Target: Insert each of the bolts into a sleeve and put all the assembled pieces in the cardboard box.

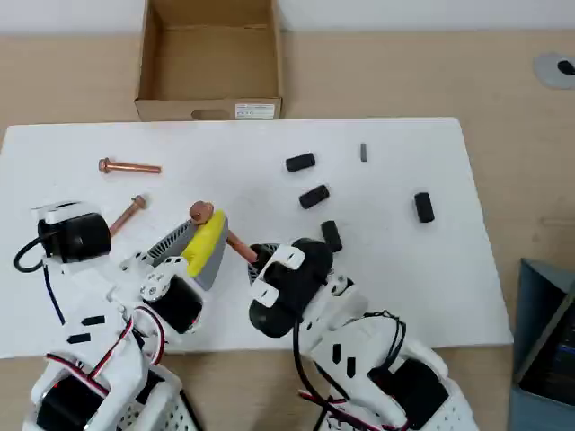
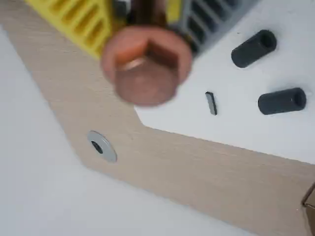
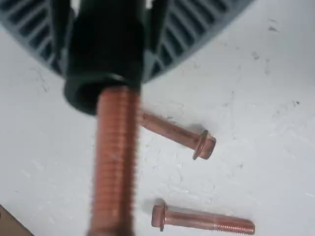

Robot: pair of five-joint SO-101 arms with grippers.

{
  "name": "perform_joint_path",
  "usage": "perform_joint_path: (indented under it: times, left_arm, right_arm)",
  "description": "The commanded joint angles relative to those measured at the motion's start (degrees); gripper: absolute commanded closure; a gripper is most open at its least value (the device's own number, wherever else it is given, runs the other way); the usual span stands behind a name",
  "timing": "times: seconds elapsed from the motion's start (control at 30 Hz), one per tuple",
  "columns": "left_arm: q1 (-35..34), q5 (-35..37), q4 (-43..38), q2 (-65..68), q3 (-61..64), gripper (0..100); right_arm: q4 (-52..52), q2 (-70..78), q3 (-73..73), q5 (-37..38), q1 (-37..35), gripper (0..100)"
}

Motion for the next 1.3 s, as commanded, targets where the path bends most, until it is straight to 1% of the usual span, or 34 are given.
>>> perform_joint_path:
  times: [0.0,0.23,0.4,0.9,0.97,1.13,1.27]
  left_arm:
    - [0.7,0.3,-1.2,-0.2,0.2,100]
    - [0.3,-0.4,-1.4,-0.3,2.1,100]
    - [0.2,-4.9,-5.4,-0.2,2.2,100]
    - [0.9,-5.0,-5.6,-0.2,4.3,100]
    - [2.8,-5.3,-5.5,-0.2,4.7,100]
    - [10.5,-5.4,-0.8,-0.2,4.9,100]
    - [11.7,-5.4,2.2,-0.2,4.9,100]
  right_arm:
    - [-1.3,-2.3,-0.1,-0.3,-0.7,98.9]
    - [-1.2,-2.3,-0.3,-0.1,-0.7,98.9]
    - [-1.2,-2.3,-0.2,-0.1,-0.7,98.9]
    - [-1.2,-2.3,-0.1,-0.1,-0.7,98.9]
    - [-1.2,-2.3,-0.1,-0.1,-0.7,98.9]
    - [-1.2,-2.3,-0.1,-0.1,-0.7,98.9]
    - [-1.2,-2.3,-0.1,-0.1,-0.7,98.9]
